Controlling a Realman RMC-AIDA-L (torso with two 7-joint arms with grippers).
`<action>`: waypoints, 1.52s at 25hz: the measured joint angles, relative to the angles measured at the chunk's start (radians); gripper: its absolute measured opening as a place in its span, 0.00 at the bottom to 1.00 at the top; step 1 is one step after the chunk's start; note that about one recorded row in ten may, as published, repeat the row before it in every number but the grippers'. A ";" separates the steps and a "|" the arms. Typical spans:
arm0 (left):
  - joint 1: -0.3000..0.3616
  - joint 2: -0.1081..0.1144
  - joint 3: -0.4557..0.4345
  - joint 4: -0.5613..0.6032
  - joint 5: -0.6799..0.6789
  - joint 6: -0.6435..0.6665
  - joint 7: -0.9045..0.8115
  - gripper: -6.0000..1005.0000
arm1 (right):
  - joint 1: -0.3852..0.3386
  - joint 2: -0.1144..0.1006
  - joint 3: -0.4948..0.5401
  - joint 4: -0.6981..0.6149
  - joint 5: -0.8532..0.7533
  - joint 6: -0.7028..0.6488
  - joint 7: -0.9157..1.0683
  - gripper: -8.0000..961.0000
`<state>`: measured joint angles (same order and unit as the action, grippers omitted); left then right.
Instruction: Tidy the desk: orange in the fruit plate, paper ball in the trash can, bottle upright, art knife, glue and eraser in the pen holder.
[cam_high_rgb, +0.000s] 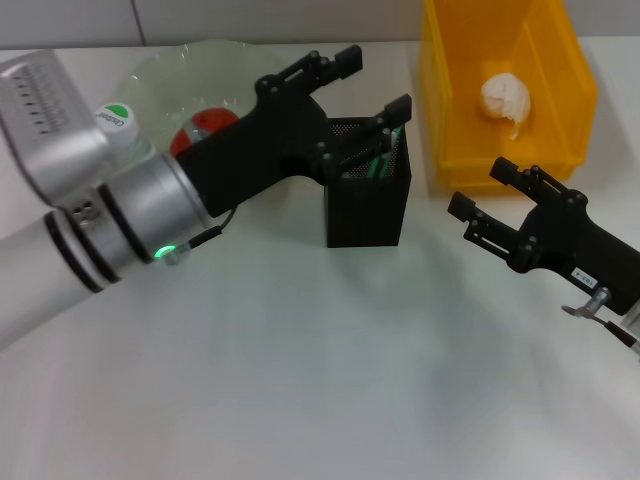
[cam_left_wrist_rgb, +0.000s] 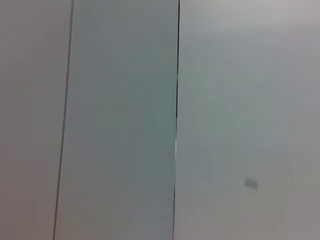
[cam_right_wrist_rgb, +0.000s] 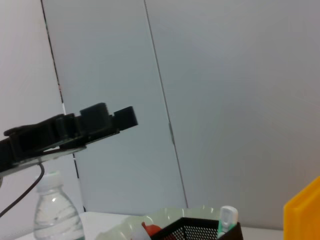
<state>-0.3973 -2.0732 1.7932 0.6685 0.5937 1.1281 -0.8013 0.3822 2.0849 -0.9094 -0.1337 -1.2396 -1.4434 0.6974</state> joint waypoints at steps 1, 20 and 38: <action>0.011 0.002 -0.013 -0.005 0.000 0.037 -0.009 0.72 | -0.002 -0.001 0.000 -0.001 -0.002 -0.006 0.000 0.82; 0.175 0.124 -0.218 -0.202 0.131 0.492 -0.062 0.74 | 0.005 -0.005 -0.197 -0.069 -0.023 -0.081 0.078 0.82; 0.194 0.142 -0.455 -0.216 0.759 0.587 -0.067 0.72 | 0.067 0.001 -0.472 -0.131 -0.023 -0.089 0.085 0.82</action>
<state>-0.2037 -1.9312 1.3383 0.4524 1.3528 1.7156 -0.8682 0.4496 2.0864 -1.3816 -0.2643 -1.2625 -1.5323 0.7823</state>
